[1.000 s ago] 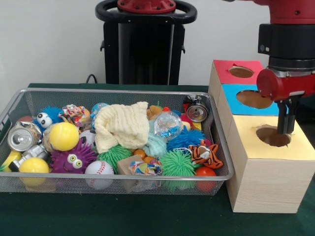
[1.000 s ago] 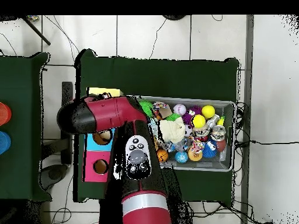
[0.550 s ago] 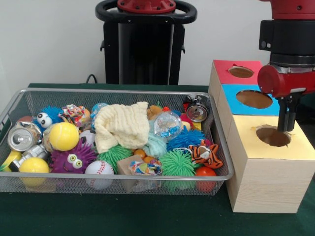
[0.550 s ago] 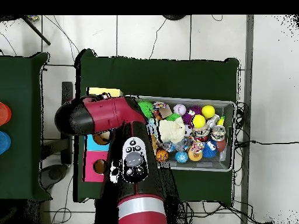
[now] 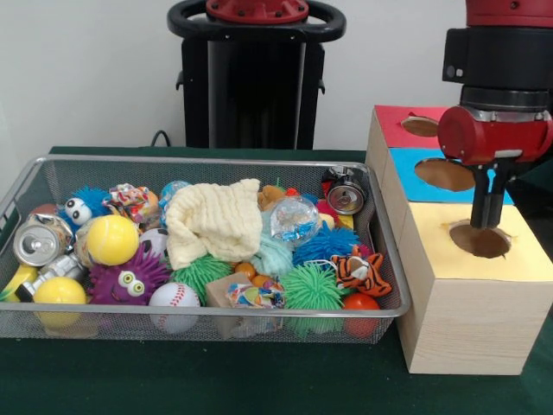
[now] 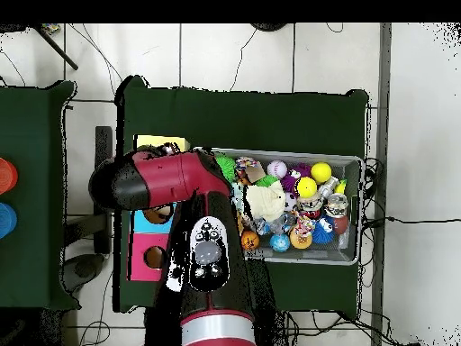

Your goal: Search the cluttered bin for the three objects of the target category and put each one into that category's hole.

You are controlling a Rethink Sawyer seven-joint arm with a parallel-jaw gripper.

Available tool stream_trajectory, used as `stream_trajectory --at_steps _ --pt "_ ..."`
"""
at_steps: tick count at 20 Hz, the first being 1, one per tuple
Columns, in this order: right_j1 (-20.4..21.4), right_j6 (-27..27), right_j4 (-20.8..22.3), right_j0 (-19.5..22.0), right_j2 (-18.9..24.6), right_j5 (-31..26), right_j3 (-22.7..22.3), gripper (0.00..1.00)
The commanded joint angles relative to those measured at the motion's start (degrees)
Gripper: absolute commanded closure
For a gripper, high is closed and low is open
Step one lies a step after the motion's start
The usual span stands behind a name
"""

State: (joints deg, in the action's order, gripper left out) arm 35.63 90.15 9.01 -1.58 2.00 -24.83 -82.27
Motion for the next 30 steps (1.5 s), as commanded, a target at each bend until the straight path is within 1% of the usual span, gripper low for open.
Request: stream_trajectory --at_steps 1,5,6,9,10,14,16,17,18,22,25,26,28,30 --pt "2.37 12.58 -0.19 3.79 -1.66 7.58 -7.56 1.00" --pt "5.33 14.23 -0.96 4.66 -3.67 9.22 -11.00 1.00" --pt "6.29 14.62 -1.00 4.72 -4.56 9.93 -11.89 1.00" --pt "8.54 16.09 -2.31 5.61 -5.22 12.69 -14.78 1.00" --pt "9.57 16.65 -3.10 6.15 -5.20 13.28 -16.07 1.00" --pt "12.06 16.14 -5.39 7.43 -4.89 12.83 -19.14 1.00" --pt "12.84 15.26 -5.86 8.65 -3.80 13.20 -20.38 1.00" --pt "13.33 13.98 -6.35 9.44 -3.05 12.05 -21.26 1.00" --pt "13.82 12.70 -6.83 10.22 -2.31 10.90 -22.15 0.00" --pt "15.14 11.54 -7.28 12.69 -0.21 11.26 -24.56 0.00" --pt "15.63 9.91 -6.27 13.23 -0.64 10.98 -24.79 0.00" --pt "15.58 9.52 -6.37 13.46 -1.01 9.63 -25.21 0.00" --pt "16.05 8.86 -6.31 14.54 -0.62 9.07 -25.96 0.00" --pt "16.28 7.72 -6.26 15.78 0.46 8.24 -26.57 0.00"
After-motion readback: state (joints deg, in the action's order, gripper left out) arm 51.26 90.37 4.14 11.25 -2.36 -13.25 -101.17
